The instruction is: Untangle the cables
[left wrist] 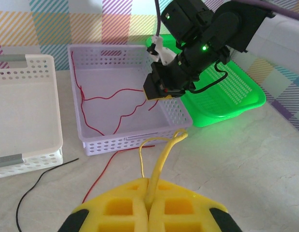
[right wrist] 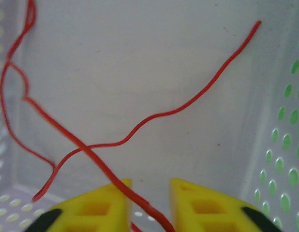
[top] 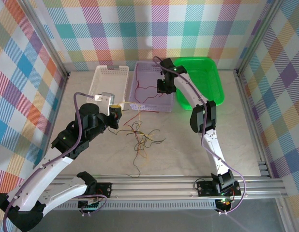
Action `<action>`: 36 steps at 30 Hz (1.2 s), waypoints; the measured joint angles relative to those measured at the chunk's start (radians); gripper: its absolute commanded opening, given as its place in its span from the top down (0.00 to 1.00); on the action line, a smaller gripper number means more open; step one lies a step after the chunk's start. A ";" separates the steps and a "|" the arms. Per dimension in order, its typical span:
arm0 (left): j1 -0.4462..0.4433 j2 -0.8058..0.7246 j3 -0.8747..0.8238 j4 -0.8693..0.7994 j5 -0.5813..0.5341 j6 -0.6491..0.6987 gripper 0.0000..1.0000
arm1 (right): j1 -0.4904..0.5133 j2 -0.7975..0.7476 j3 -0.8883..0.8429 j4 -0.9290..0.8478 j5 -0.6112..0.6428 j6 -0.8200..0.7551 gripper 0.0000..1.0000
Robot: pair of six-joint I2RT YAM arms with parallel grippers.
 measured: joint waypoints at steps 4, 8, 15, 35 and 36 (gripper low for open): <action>0.000 0.000 0.000 0.000 0.000 0.000 1.00 | 0.006 -0.070 -0.024 0.000 -0.004 -0.007 0.59; 0.000 0.000 0.000 0.000 0.000 0.000 1.00 | 0.007 -0.143 -0.036 0.002 -0.011 -0.010 0.53; 0.000 -0.004 0.000 0.000 0.000 0.000 1.00 | 0.017 -0.366 -0.277 0.094 -0.069 -0.031 0.51; 0.001 -0.082 -0.011 0.007 -0.027 0.000 1.00 | 0.308 -1.061 -1.639 0.974 -0.385 -0.073 0.42; 0.001 -0.082 -0.011 0.007 -0.027 0.000 1.00 | 0.320 -1.049 -1.643 0.985 -0.374 -0.076 0.42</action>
